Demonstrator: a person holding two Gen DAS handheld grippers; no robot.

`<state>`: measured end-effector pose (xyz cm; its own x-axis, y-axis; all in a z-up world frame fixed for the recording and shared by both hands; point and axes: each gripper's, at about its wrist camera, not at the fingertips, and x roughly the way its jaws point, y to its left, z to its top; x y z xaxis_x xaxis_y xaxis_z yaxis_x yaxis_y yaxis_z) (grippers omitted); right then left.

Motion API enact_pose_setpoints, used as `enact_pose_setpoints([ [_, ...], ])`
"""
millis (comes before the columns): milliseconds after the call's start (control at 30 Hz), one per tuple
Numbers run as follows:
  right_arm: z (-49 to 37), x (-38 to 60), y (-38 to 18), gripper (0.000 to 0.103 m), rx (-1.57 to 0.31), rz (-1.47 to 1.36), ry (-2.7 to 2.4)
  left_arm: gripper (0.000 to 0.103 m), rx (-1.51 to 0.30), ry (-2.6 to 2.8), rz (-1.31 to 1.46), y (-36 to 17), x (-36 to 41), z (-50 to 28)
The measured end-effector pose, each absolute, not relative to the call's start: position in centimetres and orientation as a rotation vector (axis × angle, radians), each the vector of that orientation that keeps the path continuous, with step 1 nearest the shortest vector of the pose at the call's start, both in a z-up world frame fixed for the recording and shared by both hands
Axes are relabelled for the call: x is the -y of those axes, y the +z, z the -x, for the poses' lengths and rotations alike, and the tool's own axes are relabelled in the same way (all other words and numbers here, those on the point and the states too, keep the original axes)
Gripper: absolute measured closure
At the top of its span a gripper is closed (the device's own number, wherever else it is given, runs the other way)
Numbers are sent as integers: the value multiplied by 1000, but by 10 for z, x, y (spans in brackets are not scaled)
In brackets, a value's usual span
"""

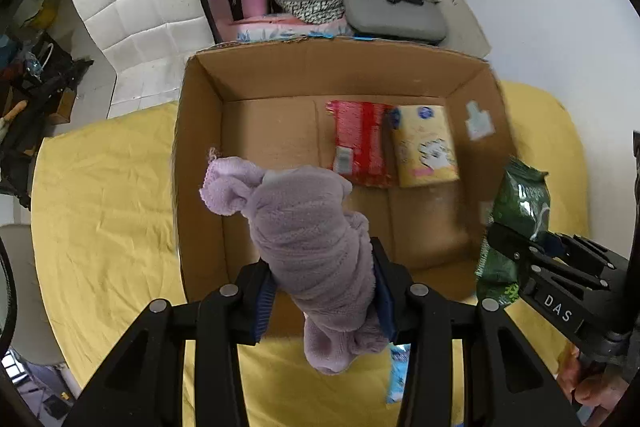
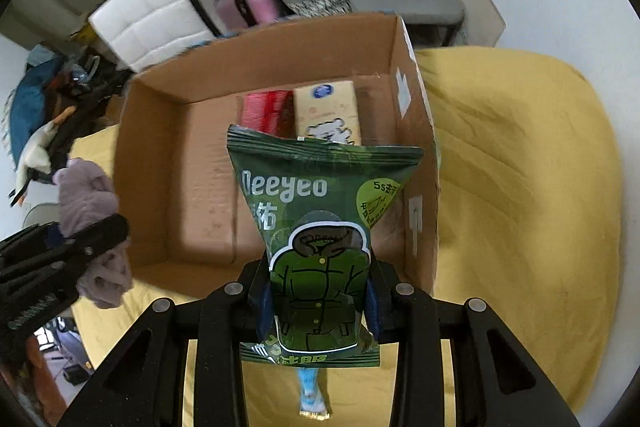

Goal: Organize soft objects
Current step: 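Carry towel and wipes pack into the box and open both tools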

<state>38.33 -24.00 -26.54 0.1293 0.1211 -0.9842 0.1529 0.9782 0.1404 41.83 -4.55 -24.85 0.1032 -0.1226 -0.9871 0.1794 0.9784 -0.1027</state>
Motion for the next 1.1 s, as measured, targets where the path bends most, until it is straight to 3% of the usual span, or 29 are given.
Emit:
enact_pose_setpoints([
  [333, -411, 242, -334, 66, -1550, -205, -63, 64, -1599, -216, -64, -333, 49, -470],
  [733, -411, 230, -381, 65, -1637, -120, -72, 59, -1650, -176, -143, -374, 52, -508],
  [867, -413, 227, -383, 61, -1648, -114, -74, 57, -1683, -151, -117, -380, 49, -517],
  [967, -414, 226, -378, 49, -1635, -137, -73, 57, -1683, -149, -92, -378, 47, -518],
  [1033, -413, 228, -375, 46, -1628, -146, -73, 56, -1685, -150, -84, -378, 45, -518],
  [1100, -413, 228, -371, 45, -1621, -145, -76, 50, -1689, -154, -79, -375, 44, -516],
])
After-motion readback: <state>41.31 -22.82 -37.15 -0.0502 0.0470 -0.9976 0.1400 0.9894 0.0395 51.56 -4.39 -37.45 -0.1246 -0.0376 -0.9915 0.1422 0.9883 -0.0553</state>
